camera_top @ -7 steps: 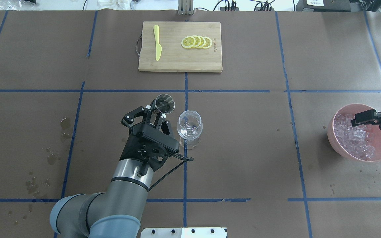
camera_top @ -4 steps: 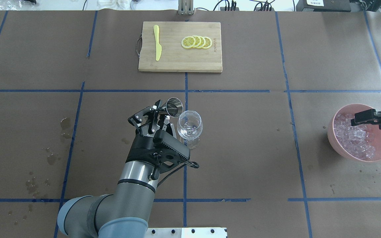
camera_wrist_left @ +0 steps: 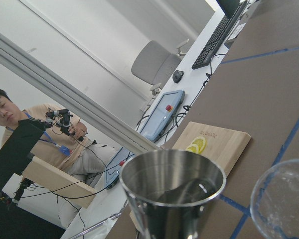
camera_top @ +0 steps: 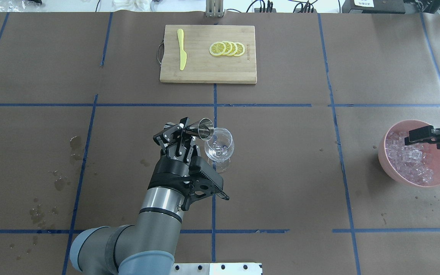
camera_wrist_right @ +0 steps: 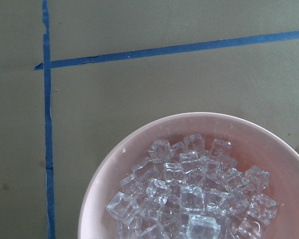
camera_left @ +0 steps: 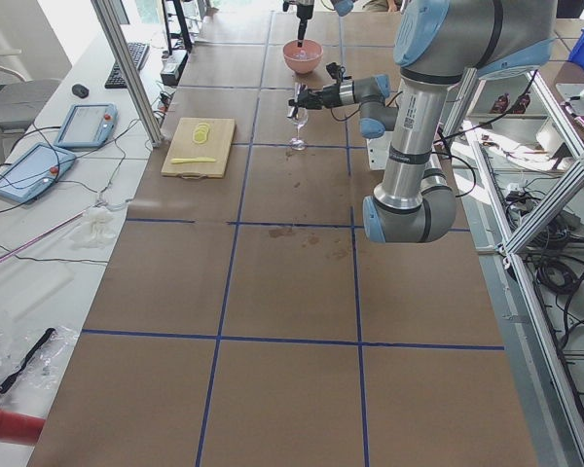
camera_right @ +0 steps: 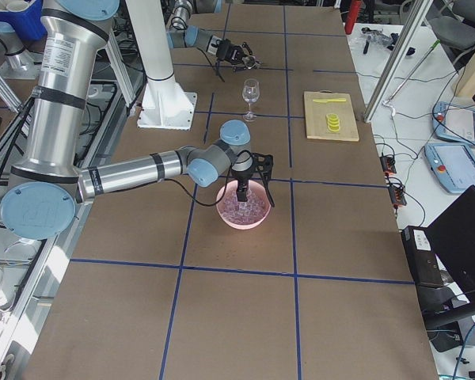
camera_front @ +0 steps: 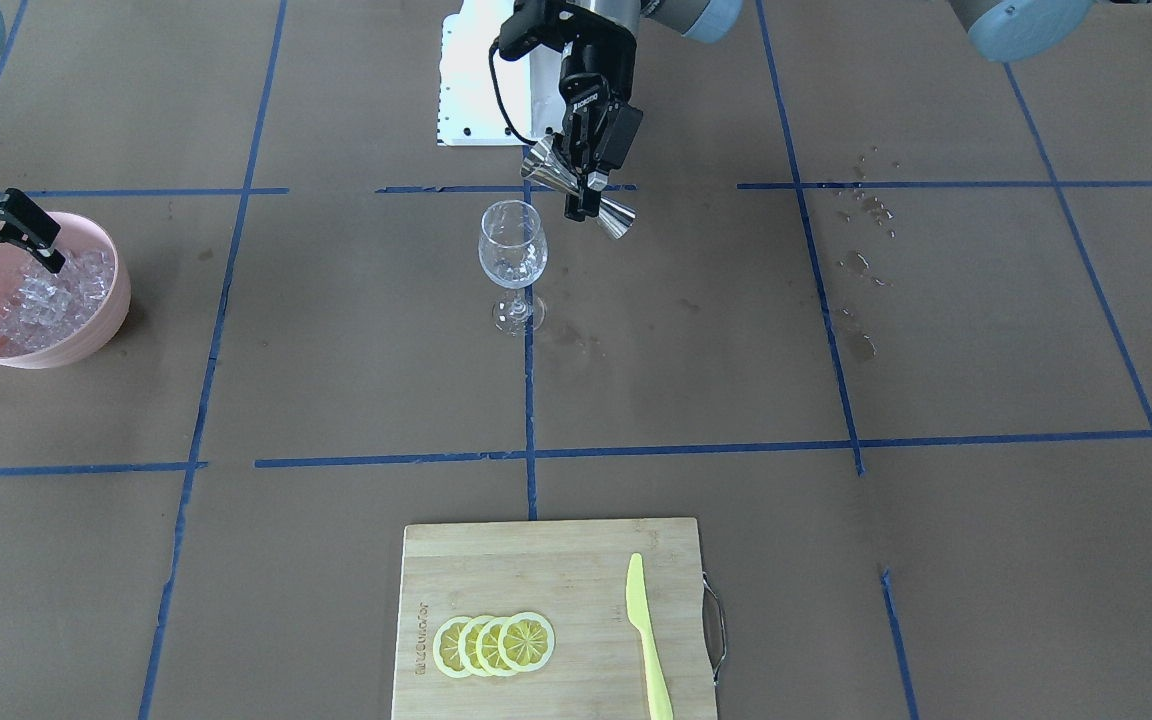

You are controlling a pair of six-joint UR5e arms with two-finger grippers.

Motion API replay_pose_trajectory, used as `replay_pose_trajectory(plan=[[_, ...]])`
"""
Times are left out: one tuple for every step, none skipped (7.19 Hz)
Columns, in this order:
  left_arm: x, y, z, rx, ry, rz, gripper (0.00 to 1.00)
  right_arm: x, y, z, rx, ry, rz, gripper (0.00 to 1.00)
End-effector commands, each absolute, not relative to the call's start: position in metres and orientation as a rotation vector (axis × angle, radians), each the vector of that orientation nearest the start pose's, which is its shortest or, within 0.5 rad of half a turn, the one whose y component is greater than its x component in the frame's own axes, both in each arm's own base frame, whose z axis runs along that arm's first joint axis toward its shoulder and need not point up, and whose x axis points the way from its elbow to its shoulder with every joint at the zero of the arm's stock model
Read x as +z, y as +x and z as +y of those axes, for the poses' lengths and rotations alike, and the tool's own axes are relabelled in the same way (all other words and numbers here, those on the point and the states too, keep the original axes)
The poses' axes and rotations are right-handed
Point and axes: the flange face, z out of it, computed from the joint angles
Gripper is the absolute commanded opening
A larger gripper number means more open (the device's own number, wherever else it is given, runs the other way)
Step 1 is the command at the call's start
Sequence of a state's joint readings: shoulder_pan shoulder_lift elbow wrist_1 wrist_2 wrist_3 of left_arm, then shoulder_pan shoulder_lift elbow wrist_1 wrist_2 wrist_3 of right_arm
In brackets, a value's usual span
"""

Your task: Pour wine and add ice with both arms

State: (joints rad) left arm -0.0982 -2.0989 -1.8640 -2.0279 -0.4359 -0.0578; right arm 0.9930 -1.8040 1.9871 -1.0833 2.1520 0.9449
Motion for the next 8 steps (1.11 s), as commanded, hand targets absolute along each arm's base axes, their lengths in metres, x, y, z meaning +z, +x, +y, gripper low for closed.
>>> replay_pose_trajectory(plan=[[0.159, 0.528, -0.277, 0.525, 1.472, -0.017, 0.0, 0.507, -0.163, -0.393, 0.149, 0.086, -0.854, 1.0], [0.158, 0.527, -0.277, 0.555, 1.476, -0.057, 0.0, 0.507, -0.164, -0.392, 0.147, 0.084, -0.855, 1.0], [0.163, 0.536, -0.278, 0.576, 1.471, -0.083, 0.0, 0.506, -0.165, -0.392, 0.148, 0.083, -0.858, 1.0], [0.164, 0.538, -0.279, 0.606, 1.471, -0.127, 0.0, 0.506, -0.166, -0.393, 0.148, 0.082, -0.858, 1.0], [0.164, 0.536, -0.28, 0.642, 1.472, -0.185, 0.0, 0.506, -0.166, -0.393, 0.148, 0.082, -0.858, 1.0], [0.163, 0.536, -0.28, 0.681, 1.472, -0.222, 0.0, 0.505, -0.166, -0.393, 0.147, 0.082, -0.86, 1.0], [0.161, 0.535, -0.28, 0.713, 1.472, -0.253, 0.0, 0.505, -0.166, -0.393, 0.147, 0.082, -0.86, 1.0], [0.16, 0.532, -0.282, 0.729, 1.471, -0.3, 0.0, 0.505, -0.167, -0.393, 0.145, 0.082, -0.861, 1.0]])
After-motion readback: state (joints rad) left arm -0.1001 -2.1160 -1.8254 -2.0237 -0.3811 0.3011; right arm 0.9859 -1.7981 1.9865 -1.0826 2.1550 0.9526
